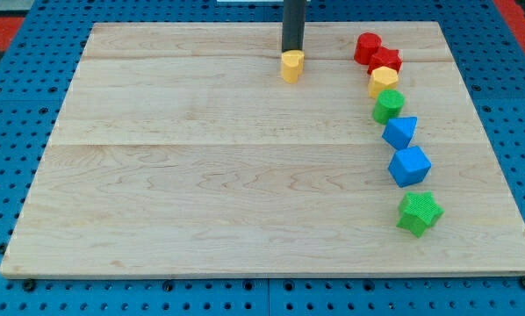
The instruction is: Point your arm at the yellow hexagon
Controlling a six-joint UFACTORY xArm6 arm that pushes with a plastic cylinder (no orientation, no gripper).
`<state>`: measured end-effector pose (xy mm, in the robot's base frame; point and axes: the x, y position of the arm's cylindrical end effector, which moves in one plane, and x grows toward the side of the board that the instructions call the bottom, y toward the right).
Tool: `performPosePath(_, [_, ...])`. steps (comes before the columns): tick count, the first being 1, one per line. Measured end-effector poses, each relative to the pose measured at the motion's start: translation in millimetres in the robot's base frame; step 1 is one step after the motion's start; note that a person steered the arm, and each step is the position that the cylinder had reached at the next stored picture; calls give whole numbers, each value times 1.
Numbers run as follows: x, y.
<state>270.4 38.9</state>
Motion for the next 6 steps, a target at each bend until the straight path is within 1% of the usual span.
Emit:
performPosePath(1, [10,0])
performPosePath(2, [3,6])
performPosePath(3, [-42,13])
performPosePath(4, [-79,48])
performPosePath(5, [-78,90])
performPosePath(6, [-60,193])
